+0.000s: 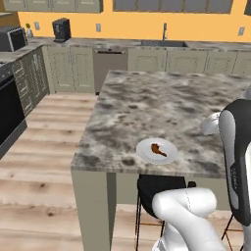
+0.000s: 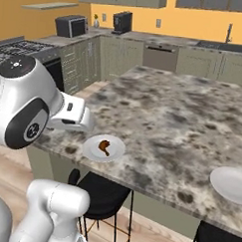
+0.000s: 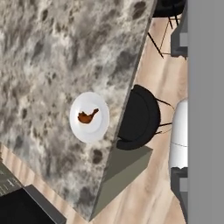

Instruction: Transport the chicken drumstick and lemon wedge to the fridge. Place the chicken drumstick on the rack containing meat and place the lemon wedge on the rack containing the vegetable, ensuring meats and vegetables are on different racks.

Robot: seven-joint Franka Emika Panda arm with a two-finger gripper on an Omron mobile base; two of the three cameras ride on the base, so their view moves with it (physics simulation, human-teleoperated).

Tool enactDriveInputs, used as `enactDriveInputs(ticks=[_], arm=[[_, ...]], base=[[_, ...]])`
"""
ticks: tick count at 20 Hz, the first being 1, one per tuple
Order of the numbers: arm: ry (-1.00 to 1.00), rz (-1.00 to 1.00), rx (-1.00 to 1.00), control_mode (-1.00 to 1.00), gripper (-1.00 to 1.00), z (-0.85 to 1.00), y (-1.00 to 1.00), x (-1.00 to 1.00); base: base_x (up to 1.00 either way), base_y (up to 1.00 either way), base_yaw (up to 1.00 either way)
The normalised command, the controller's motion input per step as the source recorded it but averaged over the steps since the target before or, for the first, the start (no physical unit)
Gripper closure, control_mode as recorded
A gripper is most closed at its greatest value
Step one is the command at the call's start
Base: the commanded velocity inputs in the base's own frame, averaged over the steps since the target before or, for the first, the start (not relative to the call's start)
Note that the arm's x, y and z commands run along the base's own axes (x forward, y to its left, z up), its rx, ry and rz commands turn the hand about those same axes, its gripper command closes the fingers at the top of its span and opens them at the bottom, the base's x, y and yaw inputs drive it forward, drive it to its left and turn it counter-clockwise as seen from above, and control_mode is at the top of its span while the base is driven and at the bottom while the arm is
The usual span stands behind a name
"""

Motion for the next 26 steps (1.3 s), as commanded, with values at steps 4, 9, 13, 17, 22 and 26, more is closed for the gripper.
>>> enactDriveInputs(ticks=[4,9,13,17,22,26], arm=[[0.0,0.0,0.0,1.0,-1.0,0.0,0.0,0.0],[0.11,0.09,0.0,-1.0,-1.0,-0.56,0.13,0.6],[0.3,0.11,0.01,-1.0,-1.0,-1.0,0.36,1.0],[0.05,0.02,0.08,-1.0,-1.0,-0.94,0.16,1.0],[0.09,0.0,0.0,-1.0,-1.0,-0.87,-0.03,1.0],[0.05,0.0,0.0,-1.0,-1.0,-0.86,-0.02,0.97]], base=[[1.0,0.14,0.01],[0.4,0.01,0.04],[0.0,0.0,0.0],[0.0,0.0,0.0],[0.0,0.0,0.0],[0.0,0.0,0.0]])
